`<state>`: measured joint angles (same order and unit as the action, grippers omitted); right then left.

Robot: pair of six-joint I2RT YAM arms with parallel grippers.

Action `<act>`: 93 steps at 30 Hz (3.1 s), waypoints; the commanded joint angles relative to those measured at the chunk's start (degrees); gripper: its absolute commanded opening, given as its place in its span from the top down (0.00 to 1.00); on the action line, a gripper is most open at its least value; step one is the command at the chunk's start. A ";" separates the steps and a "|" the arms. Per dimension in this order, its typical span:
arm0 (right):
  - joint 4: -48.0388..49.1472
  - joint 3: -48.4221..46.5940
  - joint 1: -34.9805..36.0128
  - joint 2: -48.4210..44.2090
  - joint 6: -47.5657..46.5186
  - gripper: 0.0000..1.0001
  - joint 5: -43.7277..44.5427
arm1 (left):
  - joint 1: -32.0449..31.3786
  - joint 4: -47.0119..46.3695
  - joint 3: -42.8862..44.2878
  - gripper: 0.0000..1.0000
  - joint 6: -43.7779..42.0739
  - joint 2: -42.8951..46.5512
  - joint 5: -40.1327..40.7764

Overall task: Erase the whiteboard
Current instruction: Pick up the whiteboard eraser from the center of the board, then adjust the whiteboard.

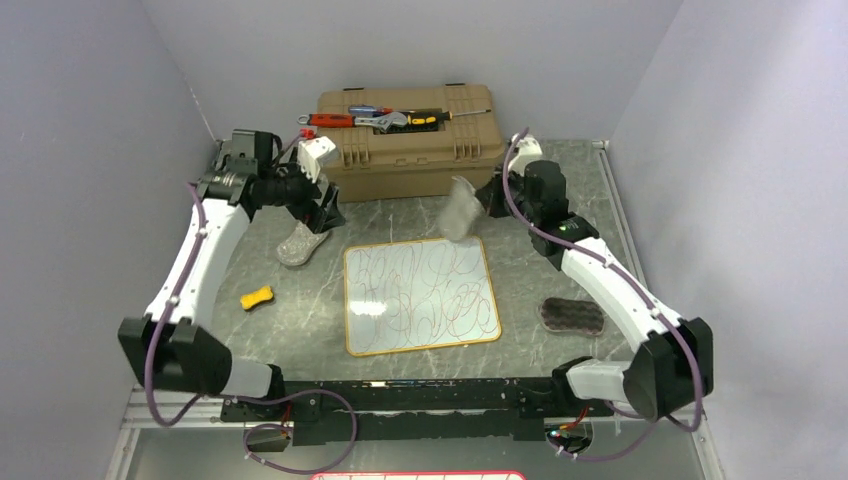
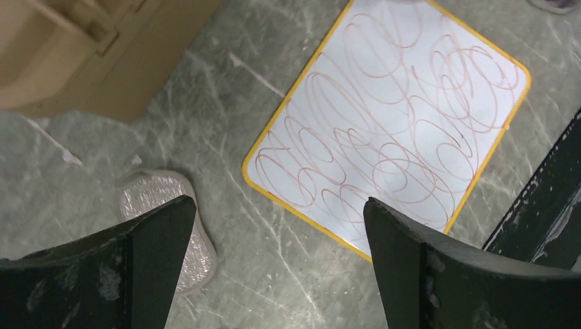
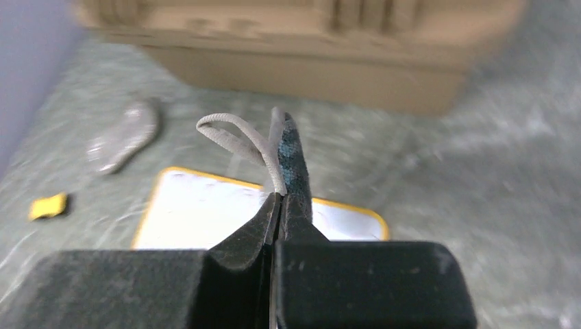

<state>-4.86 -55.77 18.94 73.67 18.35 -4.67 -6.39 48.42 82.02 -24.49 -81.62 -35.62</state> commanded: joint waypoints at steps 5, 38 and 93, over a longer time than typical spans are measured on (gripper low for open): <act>-7.79 -13.16 13.83 -2.22 -10.08 1.00 -22.91 | -0.81 5.05 -5.04 0.00 -12.06 13.11 -12.14; 4.62 -17.71 36.08 3.68 -1.89 0.74 -3.54 | -1.69 2.89 -11.03 0.98 -13.23 20.56 -21.51; -34.91 -0.93 19.36 -4.06 25.10 1.00 15.86 | -9.90 10.14 -12.49 0.00 -11.81 8.58 8.06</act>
<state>-26.79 -59.86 43.79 70.08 47.40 8.78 -16.12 44.64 62.96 -40.93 -64.95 -32.77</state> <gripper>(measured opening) 0.039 0.995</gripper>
